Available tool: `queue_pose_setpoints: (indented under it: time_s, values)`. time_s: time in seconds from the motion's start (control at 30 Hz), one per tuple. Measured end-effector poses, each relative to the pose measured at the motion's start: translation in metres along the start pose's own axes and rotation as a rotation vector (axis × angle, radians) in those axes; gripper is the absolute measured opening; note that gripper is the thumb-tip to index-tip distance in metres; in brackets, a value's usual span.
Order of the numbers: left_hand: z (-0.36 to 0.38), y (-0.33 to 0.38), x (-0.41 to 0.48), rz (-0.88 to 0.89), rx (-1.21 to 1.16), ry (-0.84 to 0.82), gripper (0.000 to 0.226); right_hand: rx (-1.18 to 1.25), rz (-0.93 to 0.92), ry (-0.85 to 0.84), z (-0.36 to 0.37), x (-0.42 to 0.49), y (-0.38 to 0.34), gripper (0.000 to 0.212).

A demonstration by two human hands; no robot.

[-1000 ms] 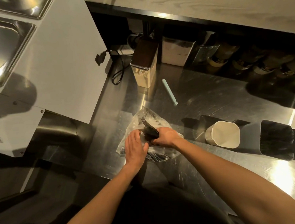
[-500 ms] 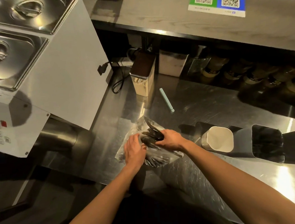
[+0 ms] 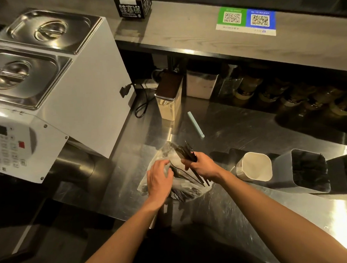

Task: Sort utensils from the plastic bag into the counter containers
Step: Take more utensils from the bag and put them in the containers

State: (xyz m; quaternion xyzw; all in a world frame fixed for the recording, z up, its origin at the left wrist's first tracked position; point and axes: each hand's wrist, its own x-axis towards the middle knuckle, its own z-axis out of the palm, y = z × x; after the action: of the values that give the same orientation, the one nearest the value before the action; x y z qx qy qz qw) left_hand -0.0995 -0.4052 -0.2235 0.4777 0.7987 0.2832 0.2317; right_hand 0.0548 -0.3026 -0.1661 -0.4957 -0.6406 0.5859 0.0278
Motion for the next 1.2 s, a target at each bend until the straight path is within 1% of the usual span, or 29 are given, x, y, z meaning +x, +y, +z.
queue_pose_setpoints:
  time_s: [0.1,0.2,0.3,0.33,0.4,0.47,0.5,0.6,0.7,0.73,0.83,0.9,0.97,1.03,1.1,1.17,1.2]
  values:
    - [-0.001,0.015,0.004,-0.071,-0.191,-0.049,0.018,0.135,-0.038,0.05,-0.005,-0.007,-0.01,0.032]
    - [-0.004,0.039,0.011,-0.181,-0.354,-0.108,0.015,0.393,-0.066,0.034,-0.012,-0.016,-0.023,0.033]
    - [-0.01,0.068,0.014,-0.256,-0.576,-0.216,0.028,0.689,-0.042,0.082,-0.017,-0.023,-0.033,0.027]
    - [-0.011,0.078,0.015,-0.289,-0.673,-0.276,0.033,0.73,-0.034,0.104,-0.019,-0.025,-0.035,0.026]
    - [-0.016,0.096,0.016,-0.343,-0.87,-0.455,0.049,0.732,-0.022,0.128,-0.023,-0.028,-0.037,0.029]
    - [-0.02,0.11,0.018,-0.329,-1.003,-0.619,0.064,0.68,0.014,0.187,-0.028,-0.033,-0.038,0.032]
    - [-0.021,0.117,0.018,-0.316,-1.03,-0.672,0.067,0.641,0.011,0.219,-0.031,-0.038,-0.038,0.032]
    - [-0.022,0.141,0.013,-0.31,-0.985,-0.763,0.061,0.506,-0.047,0.29,-0.04,-0.045,-0.029,0.035]
    - [-0.015,0.159,0.009,-0.266,-0.878,-0.839,0.057,0.46,-0.062,0.344,-0.053,-0.055,-0.02,0.035]
    - [-0.012,0.163,0.008,-0.248,-0.841,-0.869,0.062,0.463,-0.041,0.34,-0.057,-0.057,-0.014,0.036]
    - [0.0,0.17,0.004,-0.203,-0.797,-0.939,0.088,0.464,0.02,0.283,-0.074,-0.072,-0.002,0.034]
    - [0.01,0.176,0.0,-0.186,-0.787,-0.939,0.097,0.463,0.031,0.245,-0.086,-0.083,0.008,0.032]
    - [0.021,0.187,-0.011,-0.189,-0.798,-0.937,0.1,0.478,0.022,0.23,-0.097,-0.098,0.015,0.034]
    - [0.035,0.2,-0.025,-0.195,-0.866,-0.921,0.101,0.499,0.022,0.226,-0.107,-0.113,0.021,0.035]
    - [0.048,0.216,-0.04,-0.206,-0.931,-0.878,0.105,0.465,0.023,0.228,-0.121,-0.129,0.026,0.034]
    - [0.058,0.235,-0.054,-0.229,-0.935,-0.847,0.113,0.422,0.008,0.207,-0.134,-0.143,0.034,0.044]
    - [0.062,0.244,-0.06,-0.23,-0.936,-0.842,0.112,0.412,0.015,0.196,-0.14,-0.149,0.039,0.052]
